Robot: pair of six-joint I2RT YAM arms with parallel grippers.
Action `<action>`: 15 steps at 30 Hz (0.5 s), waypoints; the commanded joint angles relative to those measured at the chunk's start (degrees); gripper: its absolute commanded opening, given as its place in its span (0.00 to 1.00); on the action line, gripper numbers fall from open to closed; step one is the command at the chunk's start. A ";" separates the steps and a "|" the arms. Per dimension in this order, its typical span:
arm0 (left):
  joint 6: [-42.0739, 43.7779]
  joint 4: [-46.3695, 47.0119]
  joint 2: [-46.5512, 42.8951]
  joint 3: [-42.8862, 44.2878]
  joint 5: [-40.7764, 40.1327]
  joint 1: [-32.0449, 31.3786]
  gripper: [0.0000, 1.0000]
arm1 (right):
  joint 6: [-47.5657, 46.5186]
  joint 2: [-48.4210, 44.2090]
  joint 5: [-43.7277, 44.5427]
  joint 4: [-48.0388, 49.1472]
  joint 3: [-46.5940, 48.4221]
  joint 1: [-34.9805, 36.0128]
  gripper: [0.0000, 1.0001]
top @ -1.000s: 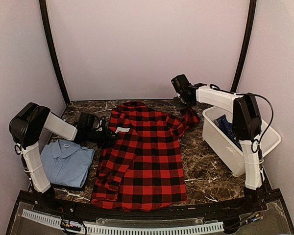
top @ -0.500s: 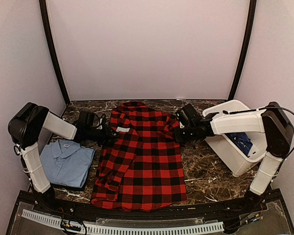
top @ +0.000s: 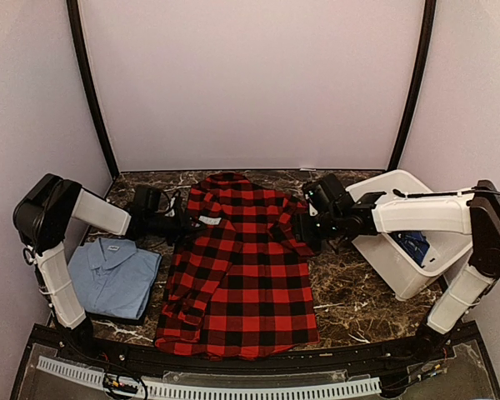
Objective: Fold and stack the long sleeve shirts
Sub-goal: Place the sleeve at the center of the board.
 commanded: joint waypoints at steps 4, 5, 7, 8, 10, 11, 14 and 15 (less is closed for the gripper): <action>2.25 -2.50 -5.52 1.91 0.91 0.24 0.38 | -6.51 2.94 1.92 -0.82 5.30 2.77 0.71; 2.34 -2.67 -5.72 2.06 0.86 0.24 0.38 | -7.46 4.74 2.46 -1.57 7.42 2.75 0.71; 2.52 -3.11 -6.25 2.13 0.79 0.17 0.38 | -9.23 9.14 2.62 -3.04 11.92 2.75 0.72; 2.53 -3.34 -6.67 2.14 0.81 0.16 0.38 | -10.17 12.24 2.18 -3.32 14.19 2.68 0.72; 2.54 -3.66 -7.19 2.14 0.76 0.09 0.38 | -11.46 16.65 1.46 -4.11 18.67 2.58 0.72; 2.59 -3.86 -7.30 2.14 0.78 0.03 0.38 | -11.95 18.83 1.29 -4.57 20.76 2.54 0.72; 2.78 -4.83 -8.32 2.30 0.64 -0.15 0.38 | -12.73 24.57 1.46 -6.48 26.89 2.24 0.71; 2.82 -5.06 -8.53 2.31 0.62 -0.18 0.39 | -12.81 26.02 1.51 -6.92 28.42 2.15 0.71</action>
